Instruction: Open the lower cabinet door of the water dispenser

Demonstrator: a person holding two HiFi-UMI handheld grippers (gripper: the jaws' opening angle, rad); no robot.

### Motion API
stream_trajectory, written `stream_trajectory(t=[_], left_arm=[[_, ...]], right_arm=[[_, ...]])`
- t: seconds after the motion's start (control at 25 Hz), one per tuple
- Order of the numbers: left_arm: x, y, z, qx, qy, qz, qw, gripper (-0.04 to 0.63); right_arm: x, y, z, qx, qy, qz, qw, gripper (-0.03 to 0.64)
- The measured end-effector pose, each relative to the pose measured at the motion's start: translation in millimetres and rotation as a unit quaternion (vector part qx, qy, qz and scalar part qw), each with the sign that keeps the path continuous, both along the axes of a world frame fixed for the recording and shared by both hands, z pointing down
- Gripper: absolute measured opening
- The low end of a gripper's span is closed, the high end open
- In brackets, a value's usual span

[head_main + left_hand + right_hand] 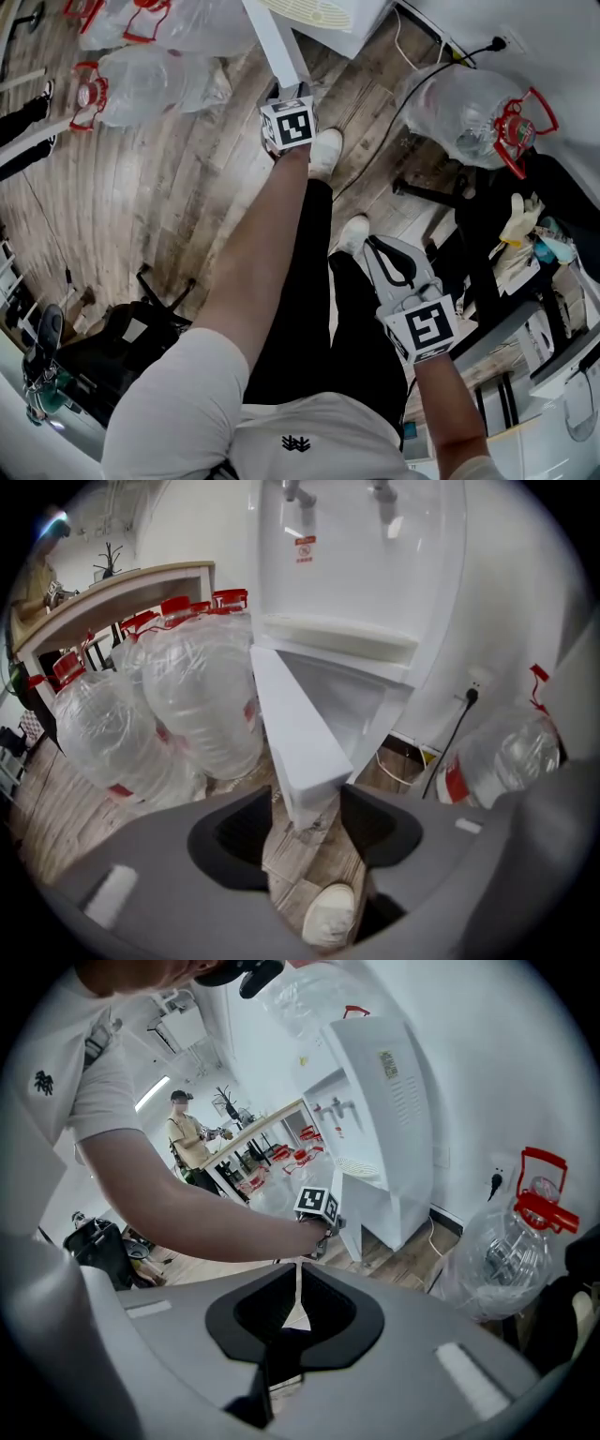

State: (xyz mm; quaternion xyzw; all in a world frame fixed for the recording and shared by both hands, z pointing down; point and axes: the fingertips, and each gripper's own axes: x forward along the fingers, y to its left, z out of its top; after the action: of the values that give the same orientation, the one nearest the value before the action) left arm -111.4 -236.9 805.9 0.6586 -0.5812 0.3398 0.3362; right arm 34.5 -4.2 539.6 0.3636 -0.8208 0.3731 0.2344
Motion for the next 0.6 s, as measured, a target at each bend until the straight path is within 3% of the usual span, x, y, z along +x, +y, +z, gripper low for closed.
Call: stream_trajectory(t=[0.6], left_arm=[[-98,13,2,-0.009,-0.017,-0.015,0.9997,0.232]], right_arm=[[-44,-27,3,0.020,0.008,-0.058,0.998,0.015]])
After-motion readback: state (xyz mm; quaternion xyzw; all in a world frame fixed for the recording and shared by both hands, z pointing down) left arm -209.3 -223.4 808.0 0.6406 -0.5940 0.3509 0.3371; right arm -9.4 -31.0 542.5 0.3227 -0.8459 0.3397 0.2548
